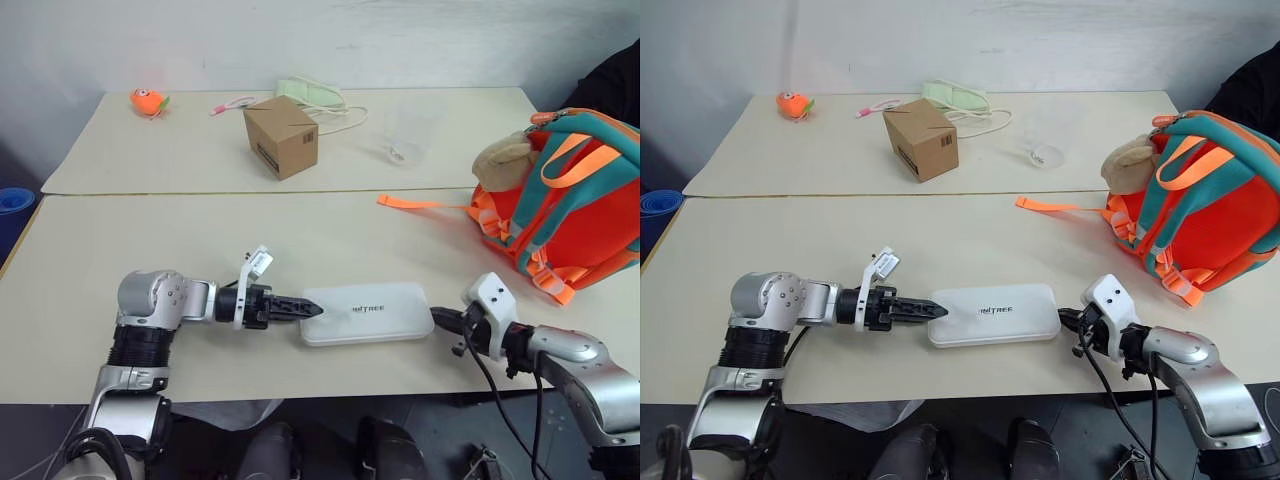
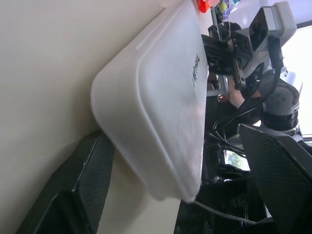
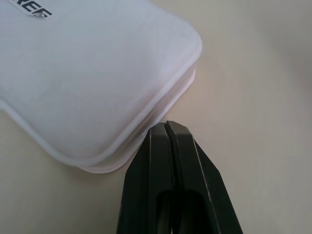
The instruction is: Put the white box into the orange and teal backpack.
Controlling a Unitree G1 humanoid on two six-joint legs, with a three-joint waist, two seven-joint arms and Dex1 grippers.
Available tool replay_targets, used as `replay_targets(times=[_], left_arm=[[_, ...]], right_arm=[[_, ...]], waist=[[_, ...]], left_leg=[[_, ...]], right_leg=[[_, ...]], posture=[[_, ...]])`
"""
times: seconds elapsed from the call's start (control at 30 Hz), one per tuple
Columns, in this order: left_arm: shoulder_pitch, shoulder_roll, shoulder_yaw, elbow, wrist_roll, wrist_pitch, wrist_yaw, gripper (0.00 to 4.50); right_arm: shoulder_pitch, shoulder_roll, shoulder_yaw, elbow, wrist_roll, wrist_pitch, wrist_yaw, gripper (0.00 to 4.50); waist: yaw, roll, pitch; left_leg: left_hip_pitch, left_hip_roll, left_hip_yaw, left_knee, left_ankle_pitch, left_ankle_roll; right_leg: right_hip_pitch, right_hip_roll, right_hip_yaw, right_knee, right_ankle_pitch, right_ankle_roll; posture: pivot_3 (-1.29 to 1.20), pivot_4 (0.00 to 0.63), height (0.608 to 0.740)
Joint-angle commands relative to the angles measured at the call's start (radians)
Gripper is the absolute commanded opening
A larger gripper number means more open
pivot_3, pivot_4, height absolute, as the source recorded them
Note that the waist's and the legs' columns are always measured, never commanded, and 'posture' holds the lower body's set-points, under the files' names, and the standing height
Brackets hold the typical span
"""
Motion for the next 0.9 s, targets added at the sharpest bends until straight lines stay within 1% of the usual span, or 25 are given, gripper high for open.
replay_targets(times=[0.03, 0.07, 0.17, 0.33, 0.43, 0.47, 0.5, 0.53, 0.6, 0.63, 0.67, 0.7, 0.73, 0.8, 0.83, 0.9], left_arm=[[0.012, -0.056, -0.010, 0.029, 0.007, 0.014, 0.061, 4.18], [0.007, -0.067, -0.004, 0.033, 0.009, 0.007, 0.069, 4.18], [-0.019, -0.110, 0.051, 0.068, 0.007, 0.000, 0.101, 3.59], [-0.050, -0.154, 0.105, 0.104, -0.022, 0.006, 0.120, 2.05], [-0.052, -0.158, 0.126, 0.100, -0.042, 0.014, 0.118, 1.29], [-0.052, -0.154, 0.136, 0.097, -0.051, 0.017, 0.115, 1.20], [-0.050, -0.151, 0.145, 0.094, -0.057, 0.020, 0.115, 1.19], [-0.050, -0.146, 0.158, 0.091, -0.064, 0.021, 0.115, 1.19], [-0.059, -0.130, 0.207, 0.091, -0.083, 0.036, 0.113, 1.19], [-0.064, -0.115, 0.236, 0.084, -0.094, 0.041, 0.110, 1.19], [-0.069, -0.096, 0.270, 0.077, -0.110, 0.046, 0.105, 1.19], [-0.071, -0.085, 0.290, 0.071, -0.121, 0.048, 0.104, 1.19], [-0.071, -0.060, 0.313, 0.060, -0.139, 0.049, 0.096, 1.19], [-0.065, -0.018, 0.348, 0.033, -0.174, 0.049, 0.081, 1.19], [-0.063, -0.009, 0.358, 0.025, -0.188, 0.049, 0.080, 1.19], [-0.066, 0.016, 0.393, 0.015, -0.239, 0.049, 0.077, 1.19]], right_arm=[[-0.019, 0.027, 0.023, -0.032, 0.001, -0.018, -0.005, 0.00], [-0.022, 0.036, 0.026, -0.032, 0.000, -0.018, -0.007, 0.00], [-0.021, 0.053, 0.032, -0.038, -0.005, -0.018, -0.013, 0.00], [0.008, 0.068, 0.013, -0.058, -0.009, -0.030, -0.036, 0.00], [0.044, 0.073, -0.055, -0.091, 0.027, -0.010, -0.061, 0.00], [0.067, 0.074, -0.093, -0.112, 0.041, 0.002, -0.074, 0.00], [0.090, 0.074, -0.129, -0.133, 0.055, 0.017, -0.086, 0.00], [0.122, 0.074, -0.183, -0.160, 0.079, 0.037, -0.097, 0.36], [0.199, 0.075, -0.319, -0.218, 0.133, 0.071, -0.112, 0.85], [0.231, 0.081, -0.401, -0.239, 0.156, 0.088, -0.133, 1.25], [0.247, 0.089, -0.478, -0.249, 0.179, 0.105, -0.162, 1.55], [0.255, 0.093, -0.527, -0.254, 0.196, 0.119, -0.183, 1.85], [0.243, 0.092, -0.581, -0.245, 0.219, 0.131, -0.208, 2.24], [0.190, 0.085, -0.645, -0.212, 0.253, 0.147, -0.255, 2.88], [0.171, 0.082, -0.661, -0.200, 0.264, 0.155, -0.269, 3.22], [0.067, 0.070, -0.659, -0.129, 0.282, 0.172, -0.307, 3.91]], waist=[[0.001, 0.000, 0.000], [0.001, 0.000, 0.000], [0.001, 0.000, 0.000], [0.001, -0.001, 0.000], [0.000, -0.001, 0.000], [-0.001, -0.001, 0.000], [-0.001, -0.001, 0.000], [0.000, -0.001, 0.000], [0.000, -0.001, 0.000], [0.000, -0.001, 0.000], [-0.001, -0.001, 0.000], [-0.003, -0.001, 0.000], [-0.007, -0.001, 0.000], [-0.015, -0.001, 0.000], [-0.017, -0.001, 0.000], [-0.019, -0.001, 0.000]], left_leg=[[0.000, 0.000, 0.000, 0.000, 0.000, 0.000], [0.001, 0.000, 0.000, 0.000, 0.000, 0.000], [0.001, -0.001, 0.000, 0.000, 0.000, 0.000], [0.001, -0.001, 0.000, 0.000, 0.000, 0.000], [0.001, -0.001, 0.000, 0.000, 0.000, 0.000], [0.001, -0.001, 0.000, 0.000, 0.000, 0.000], [0.000, -0.001, 0.000, 0.000, -0.001, -0.001], [-0.001, -0.001, 0.000, 0.000, -0.001, -0.001], [-0.002, 0.000, 0.000, 0.000, -0.001, -0.001], [-0.003, 0.000, 0.000, 0.000, -0.001, -0.001], [-0.003, 0.000, 0.000, 0.000, -0.001, -0.001], [-0.004, 0.001, 0.000, 0.000, -0.001, -0.001], [-0.004, 0.001, 0.000, 0.000, -0.001, -0.001], [-0.003, 0.001, 0.001, 0.000, -0.001, -0.002], [-0.003, 0.002, 0.001, 0.000, -0.001, -0.002], [-0.002, 0.002, 0.001, 0.000, -0.001, -0.003]], right_leg=[[0.000, 0.000, 0.000, 0.000, 0.000, 0.000], [0.001, -0.001, 0.000, 0.000, 0.000, 0.000], [0.001, -0.002, 0.002, 0.000, 0.000, 0.000], [0.000, -0.002, 0.002, 0.001, 0.000, 0.000], [0.000, -0.002, 0.002, 0.000, 0.000, 0.000], [0.000, -0.002, 0.002, 0.000, 0.000, 0.000], [-0.001, -0.002, 0.002, 0.000, 0.000, 0.000], [-0.001, -0.002, 0.002, 0.000, 0.000, 0.000], [-0.002, -0.001, 0.002, 0.000, 0.000, 0.000], [-0.003, -0.001, 0.002, 0.000, 0.000, 0.000], [-0.003, 0.000, 0.002, 0.000, 0.000, 0.000], [-0.003, 0.000, 0.002, 0.000, 0.000, 0.000], [-0.004, 0.000, 0.001, 0.000, 0.000, 0.000], [-0.004, 0.001, 0.002, 0.000, 0.000, 0.000], [-0.004, 0.001, 0.002, 0.001, 0.000, 0.000], [-0.004, 0.001, 0.005, 0.001, -0.001, -0.001]], posture=[[0.00, 0.150, 0.740], [0.00, 0.150, 0.740], [0.00, 0.150, 0.740], [0.00, 0.150, 0.740], [0.00, 0.150, 0.740], [0.00, 0.150, 0.740], [0.00, 0.150, 0.740], [0.00, 0.150, 0.740], [0.00, 0.150, 0.740], [0.00, 0.150, 0.740], [0.00, 0.150, 0.740], [0.00, 0.150, 0.740], [0.00, 0.150, 0.740], [0.00, 0.150, 0.740], [0.00, 0.150, 0.740], [0.00, 0.150, 0.740]])
